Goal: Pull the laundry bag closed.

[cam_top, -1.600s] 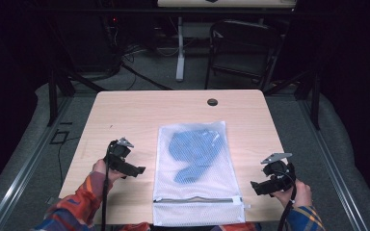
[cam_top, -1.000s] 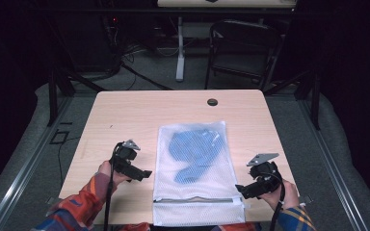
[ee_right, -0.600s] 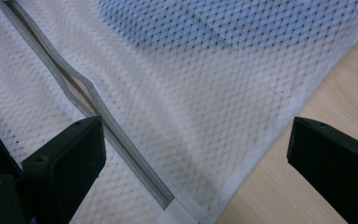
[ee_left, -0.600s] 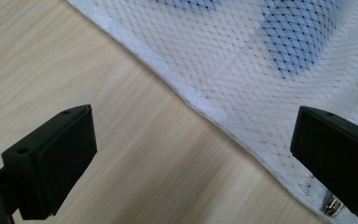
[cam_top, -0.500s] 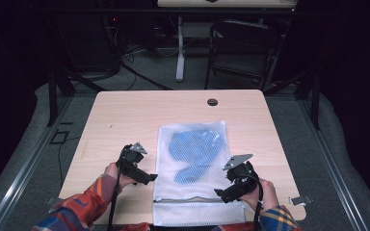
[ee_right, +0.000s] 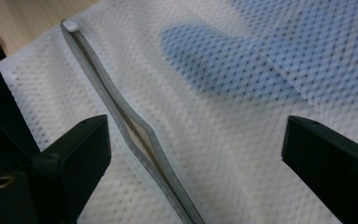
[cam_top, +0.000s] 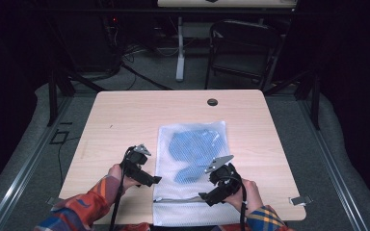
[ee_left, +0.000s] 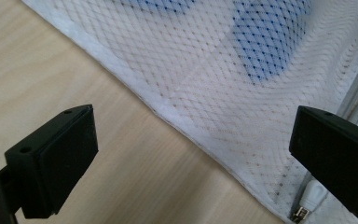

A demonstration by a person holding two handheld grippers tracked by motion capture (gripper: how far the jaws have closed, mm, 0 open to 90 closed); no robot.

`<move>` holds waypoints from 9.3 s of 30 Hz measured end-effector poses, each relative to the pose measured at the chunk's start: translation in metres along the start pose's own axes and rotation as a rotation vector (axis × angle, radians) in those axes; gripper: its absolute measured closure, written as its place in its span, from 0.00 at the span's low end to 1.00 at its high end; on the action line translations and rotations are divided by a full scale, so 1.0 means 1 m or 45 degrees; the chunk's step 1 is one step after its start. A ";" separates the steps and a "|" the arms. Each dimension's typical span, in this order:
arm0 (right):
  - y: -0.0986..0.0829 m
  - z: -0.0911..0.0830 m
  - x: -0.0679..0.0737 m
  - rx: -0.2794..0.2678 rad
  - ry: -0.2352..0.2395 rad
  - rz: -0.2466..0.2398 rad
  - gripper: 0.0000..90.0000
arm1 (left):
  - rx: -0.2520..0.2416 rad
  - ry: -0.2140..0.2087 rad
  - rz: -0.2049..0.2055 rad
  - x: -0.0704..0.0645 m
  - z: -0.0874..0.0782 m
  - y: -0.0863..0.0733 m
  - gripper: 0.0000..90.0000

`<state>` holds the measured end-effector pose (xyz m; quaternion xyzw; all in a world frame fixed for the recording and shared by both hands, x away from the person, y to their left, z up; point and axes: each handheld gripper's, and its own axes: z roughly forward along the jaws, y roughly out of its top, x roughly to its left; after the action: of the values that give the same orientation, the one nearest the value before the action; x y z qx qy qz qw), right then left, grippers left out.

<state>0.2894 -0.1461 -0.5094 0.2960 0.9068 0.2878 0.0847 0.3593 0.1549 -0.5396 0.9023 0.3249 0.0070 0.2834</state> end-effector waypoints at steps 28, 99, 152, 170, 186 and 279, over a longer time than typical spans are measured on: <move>0.040 0.056 0.052 -0.006 0.217 -0.164 0.76 | -0.023 -0.104 0.015 -0.002 0.010 -0.002 0.45; 0.049 0.107 0.086 -0.007 0.244 -0.223 0.91 | 0.187 -0.334 0.115 -0.020 0.013 -0.028 1.00; 0.046 0.097 0.081 0.083 0.172 -0.272 0.91 | 0.203 -0.312 0.237 -0.031 0.014 -0.028 1.00; 0.038 0.089 0.070 0.110 0.180 -0.246 0.91 | 0.185 -0.310 0.299 -0.031 0.014 -0.027 1.00; 0.037 0.089 0.071 0.098 0.174 -0.245 0.91 | 0.104 -0.245 0.377 -0.038 0.019 -0.025 0.94; 0.018 0.071 0.056 0.149 0.133 -0.277 0.91 | 0.145 -0.296 0.416 -0.044 0.022 -0.023 1.00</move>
<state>0.2760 -0.0678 -0.5562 0.1849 0.9520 0.2387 0.0508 0.3153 0.1322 -0.5620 0.9523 0.1393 -0.0699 0.2625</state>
